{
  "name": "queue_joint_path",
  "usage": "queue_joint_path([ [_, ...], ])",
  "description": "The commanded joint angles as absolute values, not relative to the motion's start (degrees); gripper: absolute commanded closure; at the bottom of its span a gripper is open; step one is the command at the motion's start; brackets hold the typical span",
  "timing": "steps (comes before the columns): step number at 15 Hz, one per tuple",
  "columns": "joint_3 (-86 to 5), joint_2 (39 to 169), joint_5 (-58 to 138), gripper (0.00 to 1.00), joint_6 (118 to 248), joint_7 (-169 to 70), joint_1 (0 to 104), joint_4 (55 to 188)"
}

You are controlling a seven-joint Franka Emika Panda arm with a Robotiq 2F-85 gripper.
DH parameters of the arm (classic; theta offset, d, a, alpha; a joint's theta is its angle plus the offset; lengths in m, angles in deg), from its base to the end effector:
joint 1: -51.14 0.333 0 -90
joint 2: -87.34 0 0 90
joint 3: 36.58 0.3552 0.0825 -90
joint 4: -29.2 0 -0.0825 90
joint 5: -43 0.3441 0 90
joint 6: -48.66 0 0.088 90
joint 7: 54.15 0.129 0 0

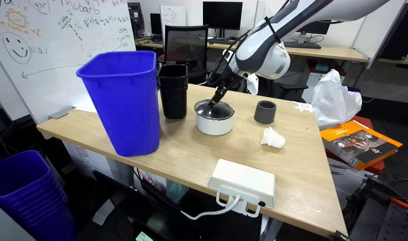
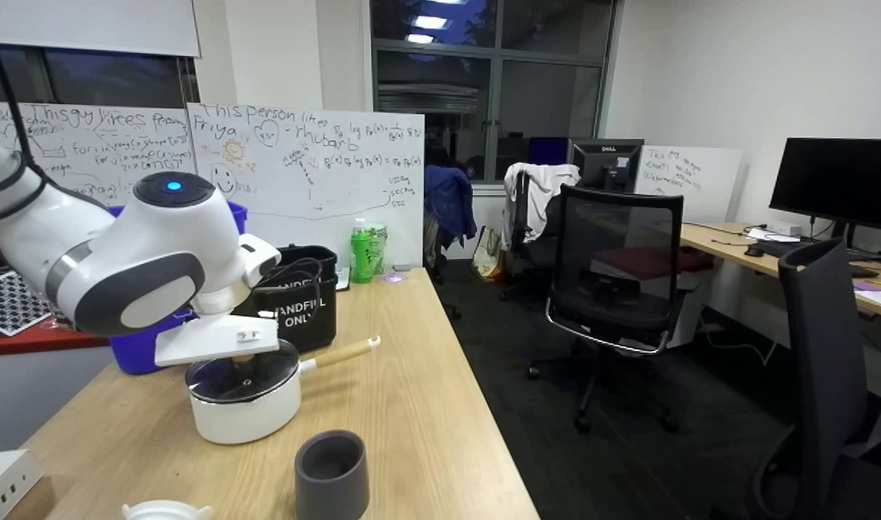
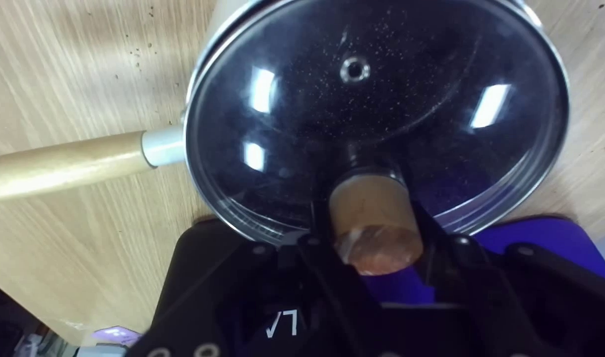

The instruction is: Pick the lid and put it on the pot

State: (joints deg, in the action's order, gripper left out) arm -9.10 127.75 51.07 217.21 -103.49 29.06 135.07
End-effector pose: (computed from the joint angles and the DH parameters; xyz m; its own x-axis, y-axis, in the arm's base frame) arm 0.6879 0.0070 0.2639 0.6718 0.5233 0.5243 0.5986 -0.8004 0.0319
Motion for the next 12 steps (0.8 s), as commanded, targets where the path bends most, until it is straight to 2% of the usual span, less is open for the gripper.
queue_joint_path([
  [1,-8.54,124.73,49.66,0.84,218.71,-104.93,27.37,138.91],
  [12,-7.38,120.74,50.30,0.84,220.66,-105.20,25.01,146.47],
])
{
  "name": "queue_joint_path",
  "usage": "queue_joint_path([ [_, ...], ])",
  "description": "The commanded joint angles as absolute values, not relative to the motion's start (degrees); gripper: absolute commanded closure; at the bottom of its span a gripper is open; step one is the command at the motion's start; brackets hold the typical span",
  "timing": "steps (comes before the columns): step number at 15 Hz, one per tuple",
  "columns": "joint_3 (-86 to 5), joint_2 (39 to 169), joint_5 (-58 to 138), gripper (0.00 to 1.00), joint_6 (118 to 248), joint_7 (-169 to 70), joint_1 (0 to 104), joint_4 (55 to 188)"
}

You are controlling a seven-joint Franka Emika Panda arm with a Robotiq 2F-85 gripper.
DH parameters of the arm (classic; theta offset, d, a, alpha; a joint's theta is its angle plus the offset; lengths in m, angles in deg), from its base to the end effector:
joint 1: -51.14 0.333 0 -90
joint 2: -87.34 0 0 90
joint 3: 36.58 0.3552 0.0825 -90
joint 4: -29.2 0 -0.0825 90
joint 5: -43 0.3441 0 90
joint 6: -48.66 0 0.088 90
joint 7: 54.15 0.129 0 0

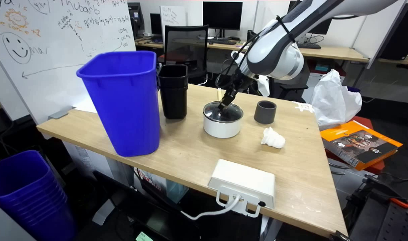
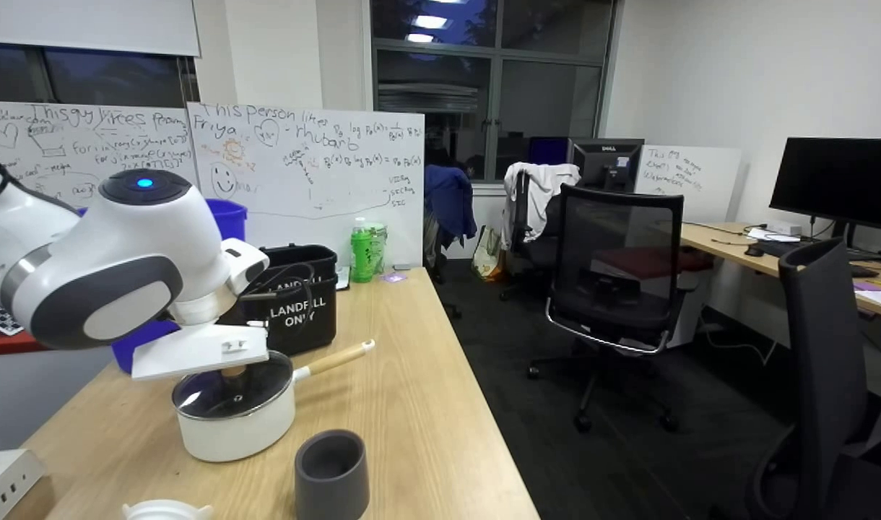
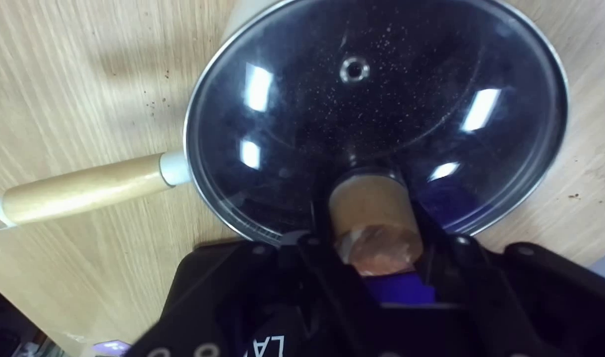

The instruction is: Pick the lid and put it on the pot

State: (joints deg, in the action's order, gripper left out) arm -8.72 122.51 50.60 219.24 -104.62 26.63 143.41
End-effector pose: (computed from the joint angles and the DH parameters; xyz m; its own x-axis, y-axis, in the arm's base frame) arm 0.6512 -0.0043 0.2698 0.6708 0.5577 0.4889 0.6111 -0.7892 0.0618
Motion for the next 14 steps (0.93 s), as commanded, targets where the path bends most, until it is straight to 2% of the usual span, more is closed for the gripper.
queue_joint_path([
  [1,-7.23,120.62,50.14,0.55,220.90,-105.22,24.86,146.94],
  [2,-7.38,120.45,49.97,0.34,220.88,-105.00,25.00,147.18],
  [4,-6.94,120.53,49.85,0.30,221.64,-105.18,24.78,147.05],
  [8,-2.55,120.96,50.81,0.04,225.31,-103.54,22.08,145.71],
  [10,-0.29,120.55,49.69,0.00,226.54,-102.18,20.32,145.16],
  [14,-0.28,119.37,50.77,0.00,225.95,-102.99,20.72,144.15],
])
